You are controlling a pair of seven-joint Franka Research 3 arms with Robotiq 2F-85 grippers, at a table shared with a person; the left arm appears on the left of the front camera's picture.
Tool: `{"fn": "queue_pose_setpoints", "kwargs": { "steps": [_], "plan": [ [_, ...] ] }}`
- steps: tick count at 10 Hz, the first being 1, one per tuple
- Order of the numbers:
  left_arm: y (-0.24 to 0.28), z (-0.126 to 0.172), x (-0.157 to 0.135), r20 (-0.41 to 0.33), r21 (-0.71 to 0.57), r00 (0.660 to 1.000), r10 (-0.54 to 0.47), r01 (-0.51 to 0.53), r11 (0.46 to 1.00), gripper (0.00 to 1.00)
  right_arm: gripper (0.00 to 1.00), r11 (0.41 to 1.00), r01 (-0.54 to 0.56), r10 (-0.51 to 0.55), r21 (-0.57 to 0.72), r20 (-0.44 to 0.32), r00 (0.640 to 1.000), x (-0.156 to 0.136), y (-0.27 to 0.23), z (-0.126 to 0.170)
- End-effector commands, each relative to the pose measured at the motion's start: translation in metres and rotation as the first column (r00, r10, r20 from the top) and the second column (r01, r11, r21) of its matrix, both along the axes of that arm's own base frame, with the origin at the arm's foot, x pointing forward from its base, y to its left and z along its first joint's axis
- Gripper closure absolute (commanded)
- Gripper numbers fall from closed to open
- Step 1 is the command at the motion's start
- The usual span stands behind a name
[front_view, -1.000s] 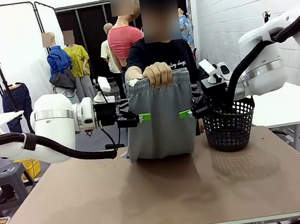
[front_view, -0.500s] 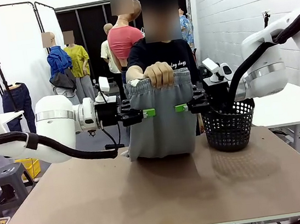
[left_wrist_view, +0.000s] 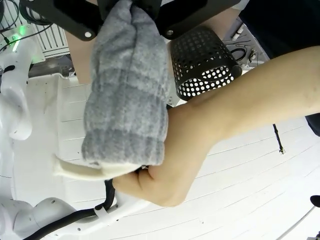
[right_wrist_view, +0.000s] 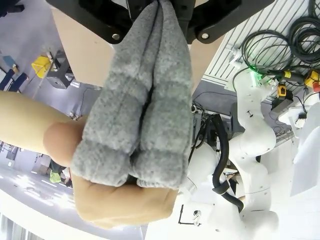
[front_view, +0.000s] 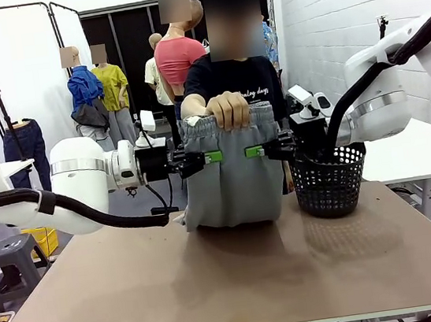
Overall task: Fold the training pants.
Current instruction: Grab both ends of the Training pants handed by a person, then release the ends of the Training pants and then grab the overlapped ends.
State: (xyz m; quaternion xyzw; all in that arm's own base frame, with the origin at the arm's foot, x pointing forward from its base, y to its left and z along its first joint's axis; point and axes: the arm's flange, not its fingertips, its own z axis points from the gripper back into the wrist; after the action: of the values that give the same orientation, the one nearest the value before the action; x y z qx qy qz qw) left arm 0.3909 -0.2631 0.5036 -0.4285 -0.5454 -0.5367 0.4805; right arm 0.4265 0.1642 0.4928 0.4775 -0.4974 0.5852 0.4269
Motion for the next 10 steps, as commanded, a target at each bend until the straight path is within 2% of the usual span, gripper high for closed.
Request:
{"fn": "queue_pose_setpoints", "kwargs": {
  "steps": [1,3,4,5,10],
  "plan": [
    [-0.003,0.001,0.004,-0.026,-0.038,1.000,-0.002,0.001,0.999,1.00,1.00,1.000,-0.004,0.005,0.018,-0.027,1.000,0.005,0.003,0.008],
    [-0.001,0.001,0.007,-0.026,-0.042,1.000,0.001,-0.002,0.999,1.00,1.00,0.999,0.036,-0.037,-0.031,-0.037,0.999,0.006,0.009,0.008],
    [0.003,-0.002,0.012,-0.050,-0.043,0.998,-0.048,0.045,0.998,1.00,1.00,0.991,0.050,-0.054,-0.120,-0.035,0.998,0.008,0.017,0.012],
    [0.000,-0.003,0.003,-0.010,-0.001,1.000,0.002,-0.002,1.000,1.00,1.00,1.000,0.011,-0.011,-0.012,-0.014,1.000,0.001,0.001,-0.001],
    [0.000,-0.003,0.003,-0.010,-0.001,1.000,0.002,-0.002,1.000,1.00,1.00,1.000,0.011,-0.011,-0.012,-0.014,1.000,0.001,0.001,-0.001]
  ]
}}
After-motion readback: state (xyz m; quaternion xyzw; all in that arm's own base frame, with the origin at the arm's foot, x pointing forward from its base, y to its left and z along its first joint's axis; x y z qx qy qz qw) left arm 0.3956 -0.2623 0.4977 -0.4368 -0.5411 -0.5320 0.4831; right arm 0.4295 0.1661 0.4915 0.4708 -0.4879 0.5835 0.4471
